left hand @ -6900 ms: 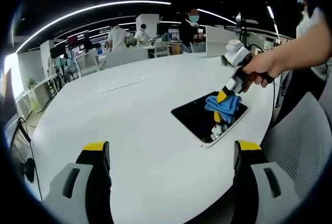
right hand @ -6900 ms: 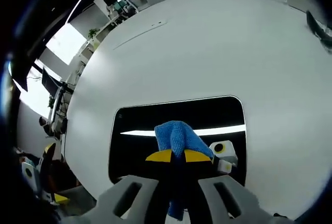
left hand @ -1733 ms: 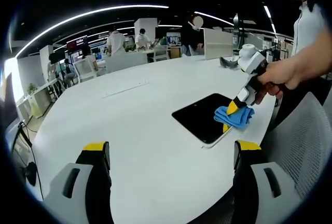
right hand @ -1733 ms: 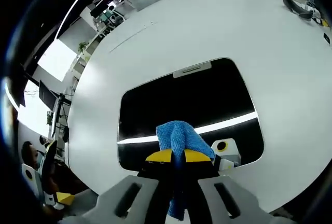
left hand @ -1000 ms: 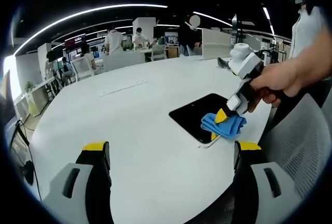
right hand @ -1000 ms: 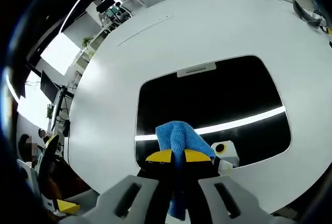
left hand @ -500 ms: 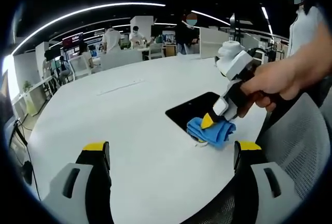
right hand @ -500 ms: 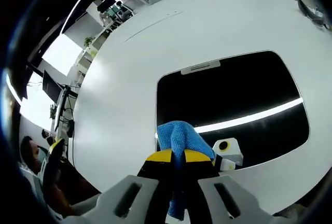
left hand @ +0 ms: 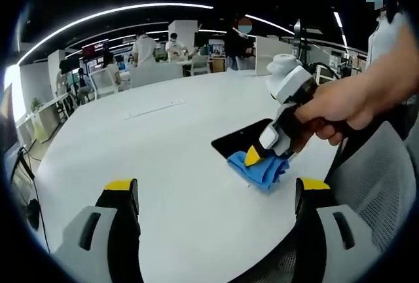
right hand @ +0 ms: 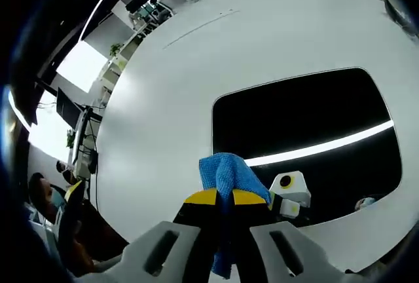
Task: Wipe the mirror surface with the cleaning cloth until all visible marks leave the cleaned area.
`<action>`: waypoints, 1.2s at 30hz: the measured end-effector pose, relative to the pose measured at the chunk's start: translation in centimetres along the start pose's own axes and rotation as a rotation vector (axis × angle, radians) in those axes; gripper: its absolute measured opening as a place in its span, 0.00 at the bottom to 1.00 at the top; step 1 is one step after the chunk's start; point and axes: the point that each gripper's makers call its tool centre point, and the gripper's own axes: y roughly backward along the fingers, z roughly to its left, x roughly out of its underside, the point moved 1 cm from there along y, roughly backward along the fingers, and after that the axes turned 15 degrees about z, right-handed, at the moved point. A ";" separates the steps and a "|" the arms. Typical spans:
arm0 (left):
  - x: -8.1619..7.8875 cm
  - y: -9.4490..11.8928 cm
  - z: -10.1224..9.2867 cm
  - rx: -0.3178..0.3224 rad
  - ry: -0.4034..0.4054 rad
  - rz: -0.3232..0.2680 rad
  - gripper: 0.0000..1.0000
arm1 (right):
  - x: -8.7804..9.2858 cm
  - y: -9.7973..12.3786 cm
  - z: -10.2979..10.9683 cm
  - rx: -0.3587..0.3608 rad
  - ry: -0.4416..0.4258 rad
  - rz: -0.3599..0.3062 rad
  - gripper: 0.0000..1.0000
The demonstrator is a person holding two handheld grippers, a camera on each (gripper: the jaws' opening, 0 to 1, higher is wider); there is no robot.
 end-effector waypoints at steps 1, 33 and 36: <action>0.0 0.0 0.0 0.000 0.000 -0.001 0.99 | -0.2 -0.1 0.0 -0.001 -0.001 -0.002 0.00; 0.2 -0.2 0.3 -0.009 0.011 0.012 0.99 | -8.5 -1.8 -0.1 0.057 0.149 -0.019 0.00; 0.2 -0.1 0.3 -0.010 0.012 0.012 0.99 | -8.9 -1.8 0.0 0.062 0.168 -0.020 0.00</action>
